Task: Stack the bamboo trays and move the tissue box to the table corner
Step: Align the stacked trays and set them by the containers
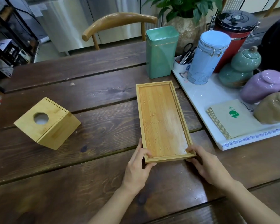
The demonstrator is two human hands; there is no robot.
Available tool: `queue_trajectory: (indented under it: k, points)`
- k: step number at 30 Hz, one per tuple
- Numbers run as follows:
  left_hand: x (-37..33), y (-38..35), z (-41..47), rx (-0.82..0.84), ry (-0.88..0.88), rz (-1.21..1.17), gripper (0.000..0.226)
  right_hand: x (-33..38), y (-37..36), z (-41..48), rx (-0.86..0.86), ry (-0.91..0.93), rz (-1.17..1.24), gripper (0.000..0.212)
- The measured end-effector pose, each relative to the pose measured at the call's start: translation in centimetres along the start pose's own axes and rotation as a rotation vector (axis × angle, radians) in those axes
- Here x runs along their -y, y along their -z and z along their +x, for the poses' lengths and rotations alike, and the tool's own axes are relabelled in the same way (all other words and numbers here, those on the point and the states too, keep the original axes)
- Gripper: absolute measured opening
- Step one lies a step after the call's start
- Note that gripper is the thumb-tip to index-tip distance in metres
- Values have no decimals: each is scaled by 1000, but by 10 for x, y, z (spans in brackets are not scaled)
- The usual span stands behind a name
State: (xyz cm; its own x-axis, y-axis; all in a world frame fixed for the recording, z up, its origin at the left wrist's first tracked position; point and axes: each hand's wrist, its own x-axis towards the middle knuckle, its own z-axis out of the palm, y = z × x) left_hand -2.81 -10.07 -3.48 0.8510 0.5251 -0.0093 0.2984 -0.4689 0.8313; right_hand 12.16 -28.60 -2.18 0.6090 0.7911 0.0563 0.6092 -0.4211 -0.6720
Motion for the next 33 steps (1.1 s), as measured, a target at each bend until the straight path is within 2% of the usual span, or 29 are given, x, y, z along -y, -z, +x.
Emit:
queue_trajectory:
  k: [4, 7, 9, 12, 14, 15, 18, 21, 23, 27, 32, 33]
  points:
    - [1, -2, 1, -2, 1, -18, 43, 2, 0, 0, 11, -11, -3, 54]
    - [3, 4, -2, 57, 33, -73, 53, 3, 4, 0, 56, -53, 96, 72]
    - [-3, 11, -4, 122, 88, -235, 74, 8, 7, -1, 74, -161, 366, 85]
    - [-10, 16, 13, 86, 308, -595, 81, 21, 9, 10, -13, -340, 776, 96]
    - [-11, 17, 36, 67, 398, -677, 92, 25, 10, 23, -35, -389, 814, 78]
    - [-13, 16, 48, 76, 397, -688, 89, 27, 10, 30, -15, -402, 804, 68]
    - [-26, 14, 77, 61, 378, -743, 58, 26, 8, 49, 44, -437, 763, 65]
    - [-32, 7, 96, 7, 392, -812, 45, 23, 8, 65, 49, -470, 785, 65]
    - [-32, 3, 100, -30, 408, -817, 45, 20, 7, 73, 59, -486, 802, 64]
    - [-30, -4, 106, -82, 428, -842, 46, 13, 15, 84, 67, -502, 838, 40]
    - [-36, -20, 126, -94, 415, -820, 47, 5, 36, 104, 64, -532, 810, 33]
    - [-37, -25, 130, -92, 415, -817, 48, 3, 41, 108, 56, -539, 784, 39]
